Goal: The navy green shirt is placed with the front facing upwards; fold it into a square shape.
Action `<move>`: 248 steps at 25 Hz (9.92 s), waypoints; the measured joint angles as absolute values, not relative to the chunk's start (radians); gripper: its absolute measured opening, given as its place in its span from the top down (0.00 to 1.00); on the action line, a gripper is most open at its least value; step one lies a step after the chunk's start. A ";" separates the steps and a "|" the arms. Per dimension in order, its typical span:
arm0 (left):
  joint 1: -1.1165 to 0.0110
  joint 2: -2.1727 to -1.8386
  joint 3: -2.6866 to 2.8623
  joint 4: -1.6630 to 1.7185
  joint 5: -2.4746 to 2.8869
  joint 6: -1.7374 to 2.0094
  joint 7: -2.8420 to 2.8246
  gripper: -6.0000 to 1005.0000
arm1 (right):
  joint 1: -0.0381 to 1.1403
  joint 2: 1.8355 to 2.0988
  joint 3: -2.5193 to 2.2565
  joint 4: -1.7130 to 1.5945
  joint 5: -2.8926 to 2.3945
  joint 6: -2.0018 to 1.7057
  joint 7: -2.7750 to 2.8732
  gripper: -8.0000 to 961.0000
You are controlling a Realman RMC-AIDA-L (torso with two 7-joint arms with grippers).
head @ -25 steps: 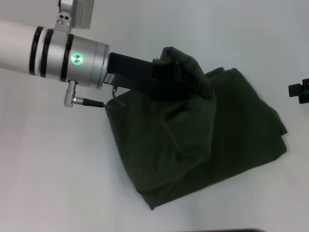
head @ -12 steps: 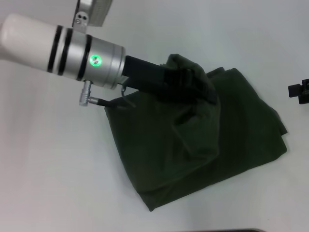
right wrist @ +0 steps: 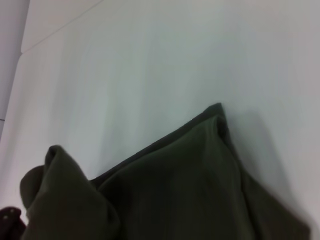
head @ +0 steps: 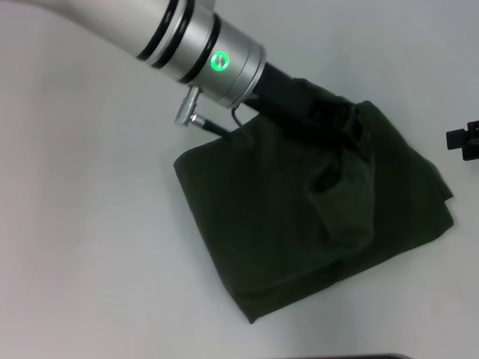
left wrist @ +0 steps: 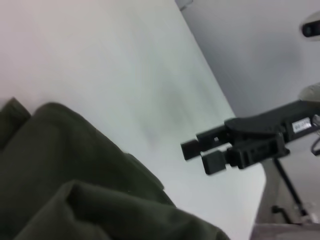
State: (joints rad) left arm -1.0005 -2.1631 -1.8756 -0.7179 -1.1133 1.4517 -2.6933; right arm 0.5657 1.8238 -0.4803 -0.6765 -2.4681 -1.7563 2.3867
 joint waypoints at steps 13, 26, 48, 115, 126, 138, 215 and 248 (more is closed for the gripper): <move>-1.041 -2.166 -1.845 -0.723 -1.025 1.375 -2.766 0.84 | 0.566 1.825 -0.482 -0.675 -2.468 -1.748 2.396 0.31; -1.058 -2.169 -1.793 -0.750 -1.034 1.371 -2.734 0.82 | 0.564 1.826 -0.493 -0.675 -2.468 -1.738 2.408 0.31; -1.040 -2.168 -1.835 -0.738 -1.194 1.368 -2.643 0.43 | 0.563 1.827 -0.503 -0.675 -2.468 -1.734 2.411 0.31; -0.489 -2.003 -2.387 -0.910 -1.178 1.876 -2.625 0.37 | 0.746 1.914 -0.754 -0.753 -2.496 -1.670 2.417 0.31; -0.502 -2.004 -2.381 -0.876 -1.176 1.862 -2.605 0.37 | 0.736 1.910 -0.689 -0.693 -2.486 -1.621 2.451 0.31; -0.502 -2.010 -2.382 -0.876 -1.176 1.861 -2.605 0.37 | 0.745 1.933 -0.689 -0.634 -2.483 -1.504 2.457 0.31; -0.510 -2.019 -2.378 -0.850 -1.166 1.861 -2.595 0.37 | 0.733 1.924 -0.781 -0.725 -2.471 -1.461 2.423 0.78; -0.508 -2.017 -2.385 -0.850 -1.171 1.865 -2.592 0.37 | 0.688 1.929 -0.774 -0.645 -2.460 -1.557 2.330 0.17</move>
